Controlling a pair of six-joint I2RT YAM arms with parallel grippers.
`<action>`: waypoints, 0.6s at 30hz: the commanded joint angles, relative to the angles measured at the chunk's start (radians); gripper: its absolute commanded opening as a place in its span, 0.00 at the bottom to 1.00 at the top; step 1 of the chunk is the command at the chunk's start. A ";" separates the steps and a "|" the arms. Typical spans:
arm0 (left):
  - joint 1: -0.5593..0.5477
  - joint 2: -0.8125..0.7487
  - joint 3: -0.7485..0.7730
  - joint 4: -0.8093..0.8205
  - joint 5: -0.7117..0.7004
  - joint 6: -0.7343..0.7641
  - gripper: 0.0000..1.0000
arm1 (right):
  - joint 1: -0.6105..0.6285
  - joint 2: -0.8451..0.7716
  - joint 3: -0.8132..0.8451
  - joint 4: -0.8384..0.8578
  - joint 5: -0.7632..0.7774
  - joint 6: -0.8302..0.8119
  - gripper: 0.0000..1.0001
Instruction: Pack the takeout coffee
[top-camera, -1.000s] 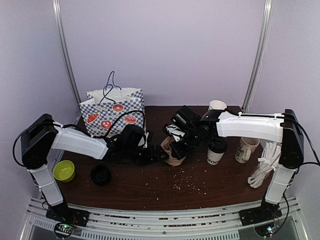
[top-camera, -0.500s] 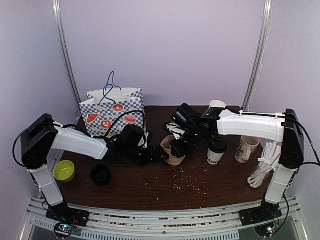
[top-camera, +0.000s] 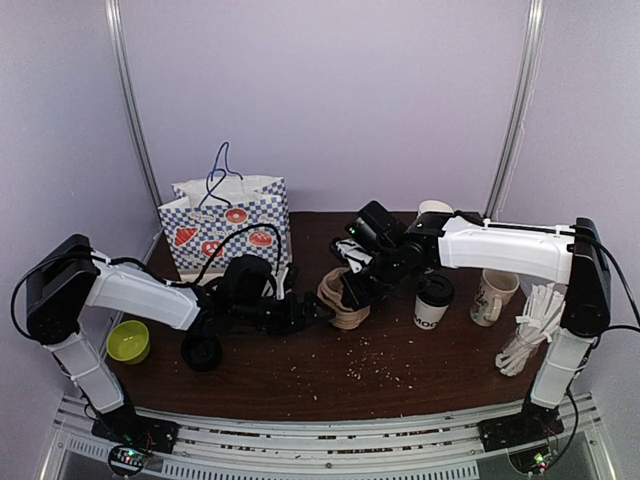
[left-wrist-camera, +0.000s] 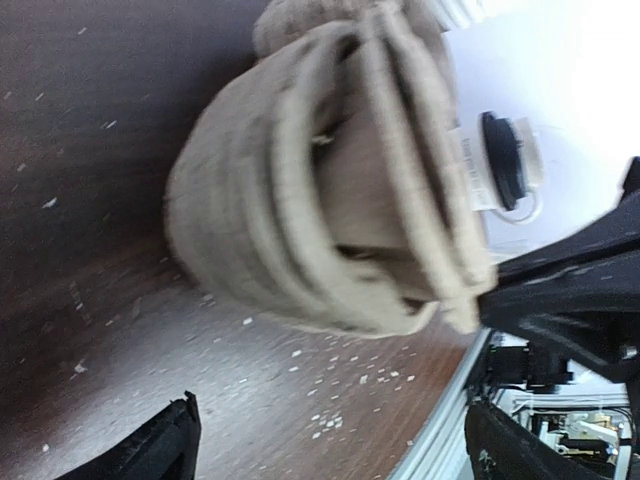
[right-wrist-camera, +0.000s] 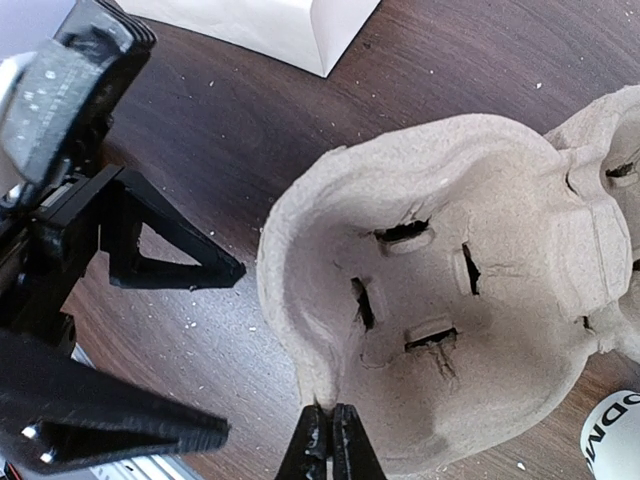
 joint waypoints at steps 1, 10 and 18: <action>0.013 -0.005 -0.002 0.157 0.051 -0.051 0.94 | -0.007 -0.042 -0.011 0.034 -0.027 0.024 0.00; 0.019 0.039 0.055 0.121 0.034 -0.059 0.92 | -0.009 -0.040 -0.016 0.039 -0.045 0.025 0.00; 0.028 0.071 0.080 0.095 0.023 -0.062 0.90 | -0.009 -0.044 -0.029 0.049 -0.060 0.034 0.00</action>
